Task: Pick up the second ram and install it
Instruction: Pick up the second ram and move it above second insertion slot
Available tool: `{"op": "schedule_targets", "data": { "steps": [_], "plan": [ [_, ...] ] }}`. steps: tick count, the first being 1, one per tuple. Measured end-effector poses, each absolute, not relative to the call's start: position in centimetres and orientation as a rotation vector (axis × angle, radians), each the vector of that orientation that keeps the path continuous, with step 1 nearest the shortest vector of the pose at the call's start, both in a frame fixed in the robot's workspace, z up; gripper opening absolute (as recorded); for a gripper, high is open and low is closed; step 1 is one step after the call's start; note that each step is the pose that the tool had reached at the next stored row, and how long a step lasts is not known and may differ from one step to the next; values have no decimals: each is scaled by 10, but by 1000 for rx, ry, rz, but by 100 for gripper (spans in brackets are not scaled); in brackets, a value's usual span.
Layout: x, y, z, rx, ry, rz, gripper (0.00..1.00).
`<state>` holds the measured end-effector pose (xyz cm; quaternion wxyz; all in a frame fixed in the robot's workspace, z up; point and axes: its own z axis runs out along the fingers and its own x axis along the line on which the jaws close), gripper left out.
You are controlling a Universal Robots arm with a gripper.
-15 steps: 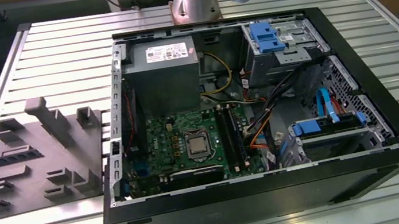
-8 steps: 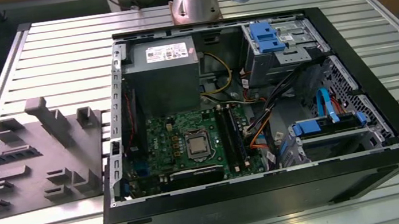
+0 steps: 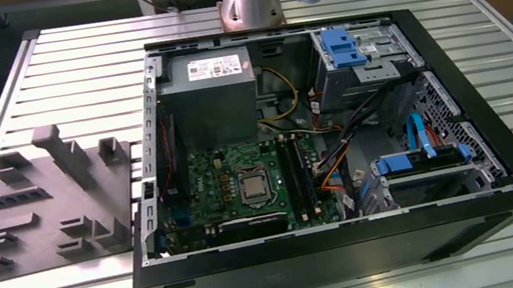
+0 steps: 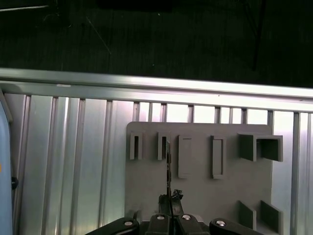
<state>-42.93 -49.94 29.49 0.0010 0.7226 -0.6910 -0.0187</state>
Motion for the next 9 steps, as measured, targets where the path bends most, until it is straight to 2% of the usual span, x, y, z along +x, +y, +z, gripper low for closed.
{"op": "schedule_targets", "data": {
  "steps": [9],
  "plan": [
    [-429, -499, 301, 2269, -2169, -58, 11]
  ]
}}
